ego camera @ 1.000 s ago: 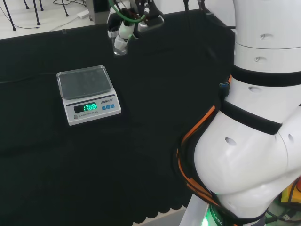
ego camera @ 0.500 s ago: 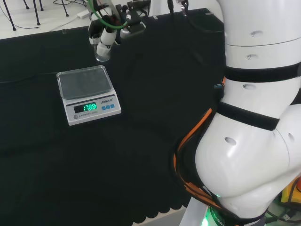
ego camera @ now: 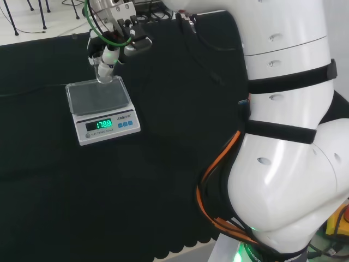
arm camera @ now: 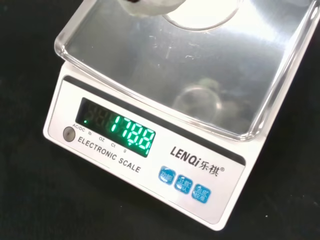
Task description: Put the beaker on the electronic balance.
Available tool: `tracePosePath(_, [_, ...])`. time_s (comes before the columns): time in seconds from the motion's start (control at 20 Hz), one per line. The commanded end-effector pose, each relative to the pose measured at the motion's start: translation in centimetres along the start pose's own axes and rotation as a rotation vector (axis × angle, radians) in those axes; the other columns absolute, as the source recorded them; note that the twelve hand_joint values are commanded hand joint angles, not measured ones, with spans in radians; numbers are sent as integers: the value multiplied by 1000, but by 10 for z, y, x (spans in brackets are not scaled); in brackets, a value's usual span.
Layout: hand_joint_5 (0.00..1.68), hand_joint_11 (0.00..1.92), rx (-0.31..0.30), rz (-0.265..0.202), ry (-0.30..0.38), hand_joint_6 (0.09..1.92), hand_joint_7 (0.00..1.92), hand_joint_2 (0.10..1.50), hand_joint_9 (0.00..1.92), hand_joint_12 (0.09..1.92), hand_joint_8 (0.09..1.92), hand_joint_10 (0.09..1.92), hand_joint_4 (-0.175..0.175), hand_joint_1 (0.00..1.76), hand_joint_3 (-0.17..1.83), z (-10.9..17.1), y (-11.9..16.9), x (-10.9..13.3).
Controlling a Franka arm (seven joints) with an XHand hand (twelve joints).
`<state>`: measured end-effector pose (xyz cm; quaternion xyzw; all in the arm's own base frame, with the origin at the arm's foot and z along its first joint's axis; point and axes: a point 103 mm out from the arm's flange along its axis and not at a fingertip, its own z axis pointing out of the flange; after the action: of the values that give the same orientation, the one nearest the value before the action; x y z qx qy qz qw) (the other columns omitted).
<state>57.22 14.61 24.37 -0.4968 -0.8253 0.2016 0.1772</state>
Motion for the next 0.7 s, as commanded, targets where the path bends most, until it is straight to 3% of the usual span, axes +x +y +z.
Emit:
tracePosePath(0.05, [939, 1173, -2, -19, 11, 1078, 937, 1147, 1122, 951, 890, 753, -135, 1129, -29, 2, 3, 0])
tracePosePath(0.7, [938, 1171, 11, -44, 21, 1079, 939, 1147, 1121, 950, 889, 753, -137, 1130, -29, 14, 29, -9])
